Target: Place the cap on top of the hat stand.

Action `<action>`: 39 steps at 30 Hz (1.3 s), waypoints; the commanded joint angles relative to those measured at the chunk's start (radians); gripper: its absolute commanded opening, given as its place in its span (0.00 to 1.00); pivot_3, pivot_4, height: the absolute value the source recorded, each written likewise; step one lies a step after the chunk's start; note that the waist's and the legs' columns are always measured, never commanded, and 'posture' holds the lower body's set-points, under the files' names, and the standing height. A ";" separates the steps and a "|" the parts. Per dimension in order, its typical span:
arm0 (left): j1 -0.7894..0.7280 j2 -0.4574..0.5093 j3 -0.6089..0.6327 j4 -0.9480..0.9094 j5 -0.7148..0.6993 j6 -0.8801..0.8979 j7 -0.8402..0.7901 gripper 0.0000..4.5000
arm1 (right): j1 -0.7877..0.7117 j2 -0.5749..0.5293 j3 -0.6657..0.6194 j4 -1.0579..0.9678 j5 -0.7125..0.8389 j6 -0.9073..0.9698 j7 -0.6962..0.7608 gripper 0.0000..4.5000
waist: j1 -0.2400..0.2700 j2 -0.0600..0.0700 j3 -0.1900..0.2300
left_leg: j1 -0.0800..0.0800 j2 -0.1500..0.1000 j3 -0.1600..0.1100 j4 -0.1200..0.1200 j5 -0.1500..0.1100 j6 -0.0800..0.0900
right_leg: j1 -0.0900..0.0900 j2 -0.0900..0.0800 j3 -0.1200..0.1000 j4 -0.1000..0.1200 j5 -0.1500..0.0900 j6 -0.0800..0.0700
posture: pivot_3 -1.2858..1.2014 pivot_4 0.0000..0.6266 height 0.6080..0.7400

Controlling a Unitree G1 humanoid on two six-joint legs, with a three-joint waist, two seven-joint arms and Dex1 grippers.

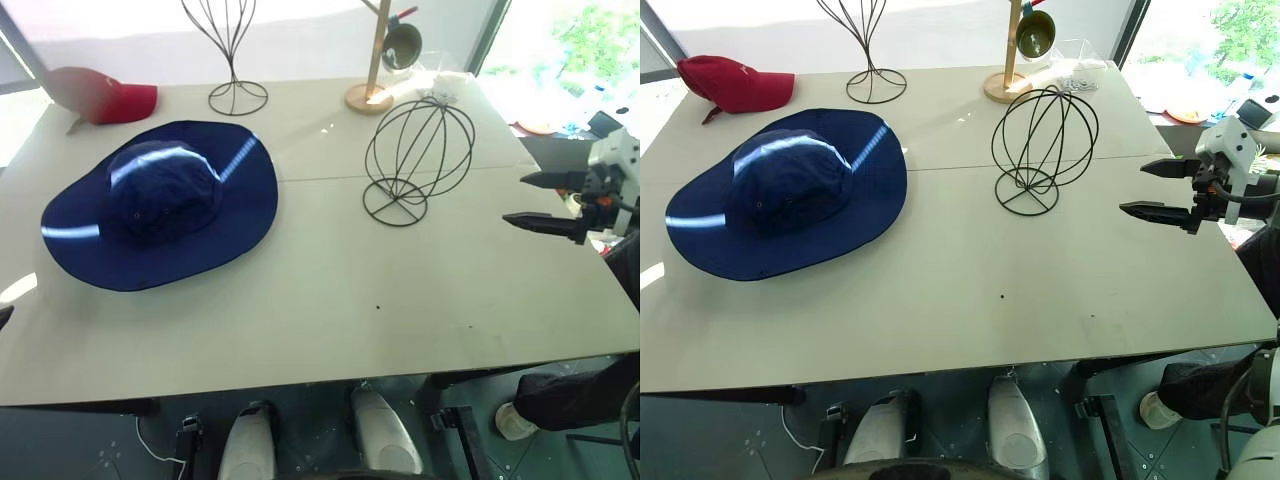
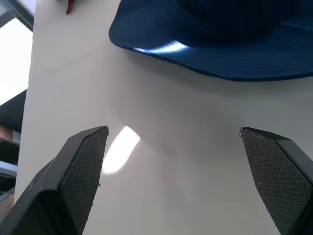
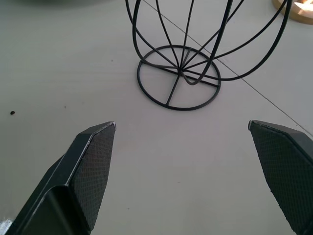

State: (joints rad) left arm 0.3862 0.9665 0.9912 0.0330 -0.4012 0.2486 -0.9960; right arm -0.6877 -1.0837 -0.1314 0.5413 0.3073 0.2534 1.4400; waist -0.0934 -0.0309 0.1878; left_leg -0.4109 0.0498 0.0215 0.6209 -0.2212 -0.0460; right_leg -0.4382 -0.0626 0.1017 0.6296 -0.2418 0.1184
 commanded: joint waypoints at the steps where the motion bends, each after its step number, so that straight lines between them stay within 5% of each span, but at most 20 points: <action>1: -0.035 0.067 -0.002 -0.125 0.021 -0.051 -0.011 1.00 | 0.032 -0.060 -0.067 -0.161 0.058 0.050 0.020 0.99 | 0.001 0.000 0.000 | 0.000 0.000 0.000 0.000 0.000 0.000 | 0.000 0.000 0.000 0.000 0.000 0.000 | 0.52 0.24 0.99; 11: -0.056 0.168 -0.237 -0.290 0.172 -0.284 -0.158 1.00 | 0.273 -0.092 -0.243 -0.784 0.347 0.381 -0.031 0.99 | -0.004 0.001 0.000 | 0.001 0.001 0.000 0.001 0.000 0.000 | 0.001 0.002 0.001 0.001 0.000 0.001 | 0.52 0.24 0.99; 17: -0.082 0.159 -0.393 -0.315 0.256 -0.375 -0.150 1.00 | 0.286 -0.080 -0.238 -0.921 0.399 0.450 -0.134 0.99 | 0.001 0.000 0.000 | 0.001 0.001 0.000 0.002 0.000 0.000 | 0.001 0.001 0.001 0.001 0.000 0.001 | 0.52 0.24 0.99; 30: -0.290 0.012 -0.759 -0.169 0.857 -0.557 0.369 1.00 | 0.286 -0.091 -0.254 -0.976 0.472 0.489 -0.226 0.99 | 0.029 -0.001 0.000 | 0.000 0.001 0.000 0.005 0.000 0.000 | 0.003 0.001 0.001 0.002 0.000 0.001 | 0.52 0.24 0.99; 39: -0.443 -0.077 -0.891 -0.034 1.025 -0.512 0.590 1.00 | 0.275 -0.111 -0.259 -0.985 0.494 0.500 -0.237 0.99 | 0.038 -0.002 -0.001 | 0.000 0.001 0.000 0.009 0.000 0.000 | 0.006 0.001 0.000 0.002 0.001 0.003 | 0.52 0.24 0.99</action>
State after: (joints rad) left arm -0.0242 0.8910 0.1191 -0.0243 0.6006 -0.2669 -0.4458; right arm -0.3895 -1.1685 -0.3455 -0.4226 0.7793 0.7567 1.2028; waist -0.0549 -0.0329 0.1868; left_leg -0.4105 0.0507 0.0210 0.6299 -0.2213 -0.0456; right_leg -0.4326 -0.0614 0.1021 0.6316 -0.2407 0.1213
